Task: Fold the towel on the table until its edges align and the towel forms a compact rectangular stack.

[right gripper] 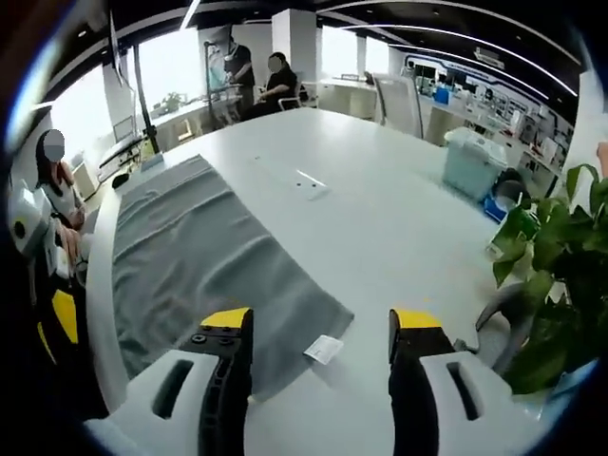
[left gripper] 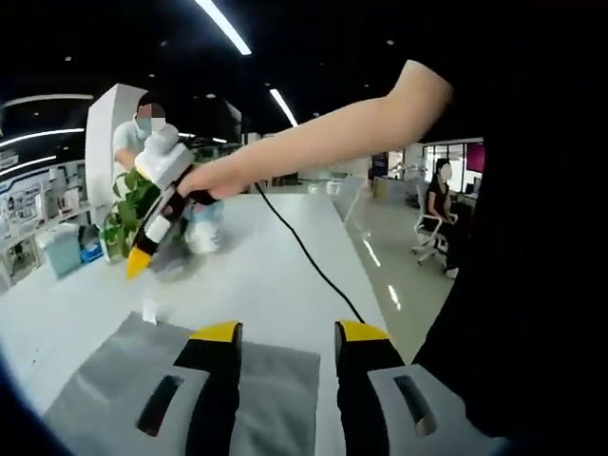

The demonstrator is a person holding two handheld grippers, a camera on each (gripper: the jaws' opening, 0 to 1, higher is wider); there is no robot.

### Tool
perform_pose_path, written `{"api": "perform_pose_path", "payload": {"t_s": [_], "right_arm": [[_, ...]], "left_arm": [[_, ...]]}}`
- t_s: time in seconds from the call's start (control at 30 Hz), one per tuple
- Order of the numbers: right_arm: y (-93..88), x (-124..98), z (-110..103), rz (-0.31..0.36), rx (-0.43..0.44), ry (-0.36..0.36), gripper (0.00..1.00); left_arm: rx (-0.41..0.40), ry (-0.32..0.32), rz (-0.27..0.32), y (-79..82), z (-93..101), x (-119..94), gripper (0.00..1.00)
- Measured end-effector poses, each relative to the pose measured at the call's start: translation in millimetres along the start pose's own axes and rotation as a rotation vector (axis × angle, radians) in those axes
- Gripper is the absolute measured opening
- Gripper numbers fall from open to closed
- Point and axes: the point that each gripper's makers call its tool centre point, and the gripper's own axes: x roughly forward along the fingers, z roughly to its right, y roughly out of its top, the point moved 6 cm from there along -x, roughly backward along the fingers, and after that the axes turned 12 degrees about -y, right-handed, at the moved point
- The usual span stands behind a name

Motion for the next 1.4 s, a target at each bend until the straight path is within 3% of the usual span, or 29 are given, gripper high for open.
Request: {"api": "perform_pose_path", "payload": {"t_s": [0.13, 0.33, 0.47, 0.67, 0.87, 0.93, 1.0, 1.1, 1.4], "right_arm": [[-0.7, 3, 0, -0.006, 0.01, 0.006, 0.54], [-5.2, 14, 2, -0.006, 0.029, 0.013, 0.51], [-14.7, 23, 4, -0.016, 0.053, 0.022, 0.52], [-29.6, 39, 5, -0.052, 0.082, 0.044, 0.52], [-33.3, 48, 7, -0.056, 0.096, 0.058, 0.51], [-34.0, 51, 7, -0.063, 0.096, 0.062, 0.5], [-33.6, 52, 7, -0.058, 0.091, 0.066, 0.5], [-32.9, 54, 6, -0.054, 0.078, 0.069, 0.48], [-33.8, 57, 6, -0.049, 0.082, 0.086, 0.46]], "left_arm": [[0.032, -0.041, -0.056, -5.5, 1.9, 13, 0.29], [-0.005, -0.071, -0.071, -14.4, 0.6, 25, 0.28], [-0.015, -0.074, -0.141, -26.1, -1.9, 32, 0.26], [-0.067, -0.088, -0.157, -36.7, -1.6, 43, 0.25], [-0.1, -0.135, -0.161, -45.8, 3.1, 58, 0.21], [-0.076, -0.158, -0.175, -50.6, 6.0, 64, 0.2], [-0.029, -0.138, -0.212, -55.6, 1.9, 68, 0.18], [-0.01, -0.126, -0.212, -59.8, -3.5, 76, 0.18], [-0.048, -0.209, -0.238, -74.5, -0.5, 94, 0.14]]}}
